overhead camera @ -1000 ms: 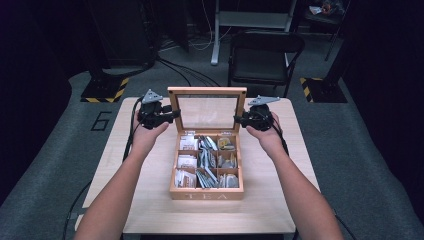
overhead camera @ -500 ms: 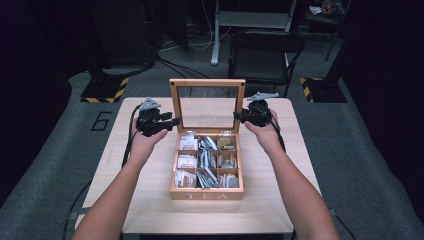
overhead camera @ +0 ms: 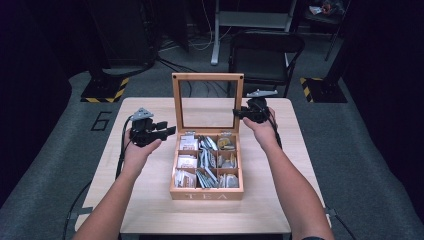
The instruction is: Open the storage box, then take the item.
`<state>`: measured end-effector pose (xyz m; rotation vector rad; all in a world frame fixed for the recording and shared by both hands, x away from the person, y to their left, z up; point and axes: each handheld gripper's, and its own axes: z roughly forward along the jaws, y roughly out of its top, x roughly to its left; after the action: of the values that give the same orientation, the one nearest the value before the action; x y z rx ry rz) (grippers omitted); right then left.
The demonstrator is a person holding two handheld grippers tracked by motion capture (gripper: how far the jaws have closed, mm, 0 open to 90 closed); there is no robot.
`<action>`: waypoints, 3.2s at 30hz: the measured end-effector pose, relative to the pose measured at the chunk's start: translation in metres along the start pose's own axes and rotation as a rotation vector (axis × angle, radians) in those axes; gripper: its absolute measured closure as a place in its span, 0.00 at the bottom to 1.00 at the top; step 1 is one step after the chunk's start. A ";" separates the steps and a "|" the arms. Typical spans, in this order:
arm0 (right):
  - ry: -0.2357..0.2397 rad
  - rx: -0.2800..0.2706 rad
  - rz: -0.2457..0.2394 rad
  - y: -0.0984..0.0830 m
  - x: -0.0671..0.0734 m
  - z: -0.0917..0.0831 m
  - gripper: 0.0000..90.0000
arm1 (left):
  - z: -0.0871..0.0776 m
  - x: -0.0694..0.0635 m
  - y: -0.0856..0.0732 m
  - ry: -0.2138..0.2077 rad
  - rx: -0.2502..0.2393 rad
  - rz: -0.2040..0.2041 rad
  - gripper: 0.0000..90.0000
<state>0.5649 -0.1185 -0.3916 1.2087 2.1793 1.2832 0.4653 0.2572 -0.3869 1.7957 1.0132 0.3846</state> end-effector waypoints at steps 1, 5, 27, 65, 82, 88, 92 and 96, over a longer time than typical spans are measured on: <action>-0.007 0.003 -0.002 0.001 0.000 0.001 0.72 | 0.000 -0.001 -0.001 -0.008 -0.015 -0.015 0.58; -0.019 0.023 0.017 0.003 -0.001 0.005 0.71 | -0.003 -0.004 -0.002 0.007 -0.003 0.017 0.58; -0.049 0.018 0.015 -0.005 0.007 -0.022 0.58 | -0.019 -0.008 -0.035 0.038 0.021 -0.005 0.52; 0.074 0.043 -0.151 -0.101 0.103 -0.084 0.57 | -0.025 -0.010 -0.054 0.043 0.050 0.018 0.47; 0.174 0.089 -0.180 -0.115 0.138 -0.067 0.66 | -0.025 -0.010 -0.058 0.040 0.058 0.009 0.47; 0.211 0.099 -0.187 -0.117 0.147 -0.061 0.66 | -0.027 -0.008 -0.058 0.045 0.054 0.002 0.47; 0.209 0.113 -0.193 -0.121 0.151 -0.056 0.68 | -0.027 -0.008 -0.058 0.047 0.052 0.000 0.47; 0.213 0.118 -0.208 -0.123 0.154 -0.051 0.70 | -0.027 -0.007 -0.058 0.049 0.050 -0.002 0.47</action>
<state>0.3811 -0.0518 -0.4480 0.8898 2.4879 1.2611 0.4161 0.2771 -0.4242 1.8376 1.0666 0.4071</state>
